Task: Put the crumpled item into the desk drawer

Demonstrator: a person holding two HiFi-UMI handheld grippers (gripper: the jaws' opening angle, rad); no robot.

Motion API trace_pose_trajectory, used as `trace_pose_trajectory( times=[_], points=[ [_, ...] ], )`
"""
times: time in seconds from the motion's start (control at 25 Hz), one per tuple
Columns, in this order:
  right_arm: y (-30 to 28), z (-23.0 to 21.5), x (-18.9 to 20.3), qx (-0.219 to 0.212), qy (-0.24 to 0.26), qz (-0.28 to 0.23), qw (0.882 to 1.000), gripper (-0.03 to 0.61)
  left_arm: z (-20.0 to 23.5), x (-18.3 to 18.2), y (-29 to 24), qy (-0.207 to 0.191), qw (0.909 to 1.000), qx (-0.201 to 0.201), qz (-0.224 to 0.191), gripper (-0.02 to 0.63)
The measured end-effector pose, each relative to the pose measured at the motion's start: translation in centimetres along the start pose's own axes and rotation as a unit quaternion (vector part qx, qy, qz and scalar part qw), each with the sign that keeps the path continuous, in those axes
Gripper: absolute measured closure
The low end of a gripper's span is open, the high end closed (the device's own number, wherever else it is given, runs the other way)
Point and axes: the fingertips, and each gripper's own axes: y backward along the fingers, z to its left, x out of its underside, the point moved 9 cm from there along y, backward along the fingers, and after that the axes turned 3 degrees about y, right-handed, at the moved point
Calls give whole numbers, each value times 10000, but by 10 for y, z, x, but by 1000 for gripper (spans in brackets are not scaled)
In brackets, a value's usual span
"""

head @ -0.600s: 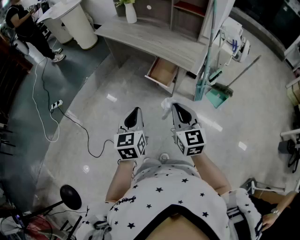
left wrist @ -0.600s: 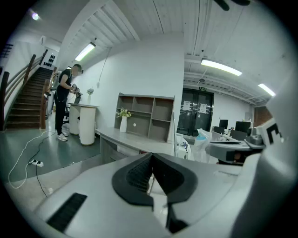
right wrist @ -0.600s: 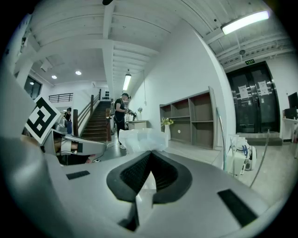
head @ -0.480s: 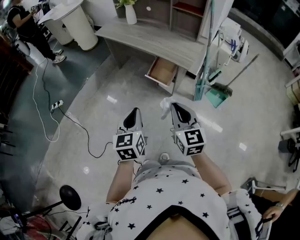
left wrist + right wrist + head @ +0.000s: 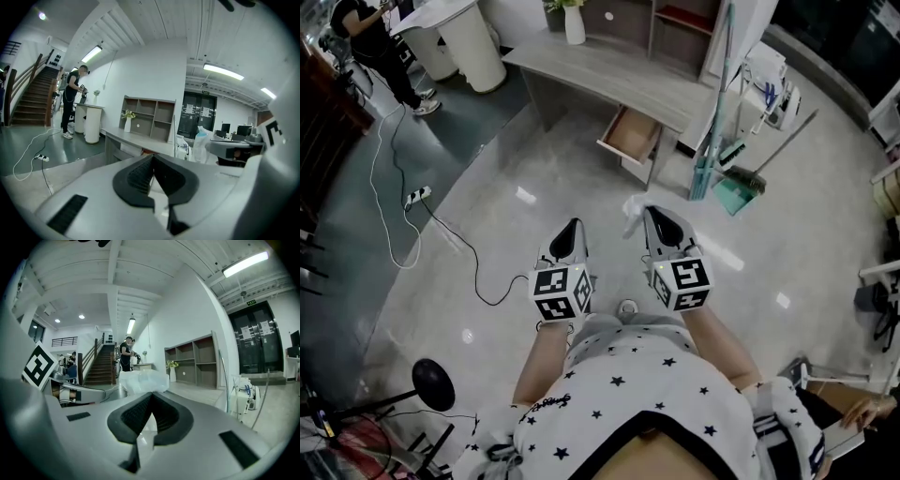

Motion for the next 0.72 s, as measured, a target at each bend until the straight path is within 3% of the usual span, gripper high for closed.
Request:
trace_pose_trajectory(
  times=[0.72],
  points=[
    [-1, -15, 4, -214, -74, 30, 9997, 584, -17, 7, -2, 154, 9998, -101, -13, 603]
  ],
)
